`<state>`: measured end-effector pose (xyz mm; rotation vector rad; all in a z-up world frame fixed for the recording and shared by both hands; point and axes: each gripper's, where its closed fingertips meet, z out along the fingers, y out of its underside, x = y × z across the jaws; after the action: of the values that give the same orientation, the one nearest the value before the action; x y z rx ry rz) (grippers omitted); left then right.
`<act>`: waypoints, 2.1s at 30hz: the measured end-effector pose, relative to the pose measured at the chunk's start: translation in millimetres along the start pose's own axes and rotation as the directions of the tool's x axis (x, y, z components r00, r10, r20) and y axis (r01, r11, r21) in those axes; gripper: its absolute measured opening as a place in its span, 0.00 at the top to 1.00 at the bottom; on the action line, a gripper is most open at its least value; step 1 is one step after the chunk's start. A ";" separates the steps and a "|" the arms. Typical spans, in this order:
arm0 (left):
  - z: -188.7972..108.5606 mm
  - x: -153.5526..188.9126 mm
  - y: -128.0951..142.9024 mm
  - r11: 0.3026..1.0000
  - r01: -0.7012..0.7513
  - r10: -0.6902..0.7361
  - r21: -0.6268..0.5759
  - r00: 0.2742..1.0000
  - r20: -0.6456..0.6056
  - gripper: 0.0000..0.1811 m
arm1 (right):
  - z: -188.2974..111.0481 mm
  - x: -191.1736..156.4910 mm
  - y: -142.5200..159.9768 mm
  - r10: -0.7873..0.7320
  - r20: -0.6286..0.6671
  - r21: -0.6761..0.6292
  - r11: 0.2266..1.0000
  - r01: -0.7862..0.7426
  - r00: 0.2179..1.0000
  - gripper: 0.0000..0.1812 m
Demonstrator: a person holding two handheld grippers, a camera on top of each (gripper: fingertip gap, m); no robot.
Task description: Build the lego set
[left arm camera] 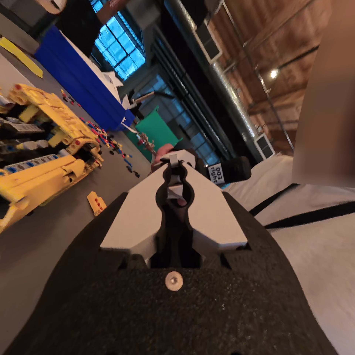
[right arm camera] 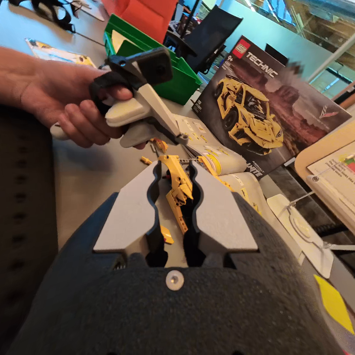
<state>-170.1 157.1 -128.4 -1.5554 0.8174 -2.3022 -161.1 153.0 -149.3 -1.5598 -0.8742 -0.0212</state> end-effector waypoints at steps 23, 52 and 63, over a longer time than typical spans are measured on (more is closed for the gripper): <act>-4.5 1.4 -13.6 0.992 0.067 -0.063 0.107 0.997 -0.045 0.96 | 31.4 -15.9 -13.5 0.044 -0.060 0.000 0.999 -0.044 0.997 0.74; 7.3 26.4 15.4 0.973 0.218 -0.231 -0.077 0.943 -0.242 0.96 | 1.6 -8.1 -37.3 0.035 0.071 0.188 0.981 -0.048 0.997 0.94; 5.3 20.2 9.0 0.980 0.193 -0.197 -0.039 0.960 -0.198 0.88 | -2.7 0.9 -33.2 0.023 0.011 0.176 0.984 -0.025 1.000 0.97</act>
<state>-174.4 138.2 -116.5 -1.4889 0.7639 -2.6347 -176.8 148.7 -120.2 -1.4053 -0.8407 0.0787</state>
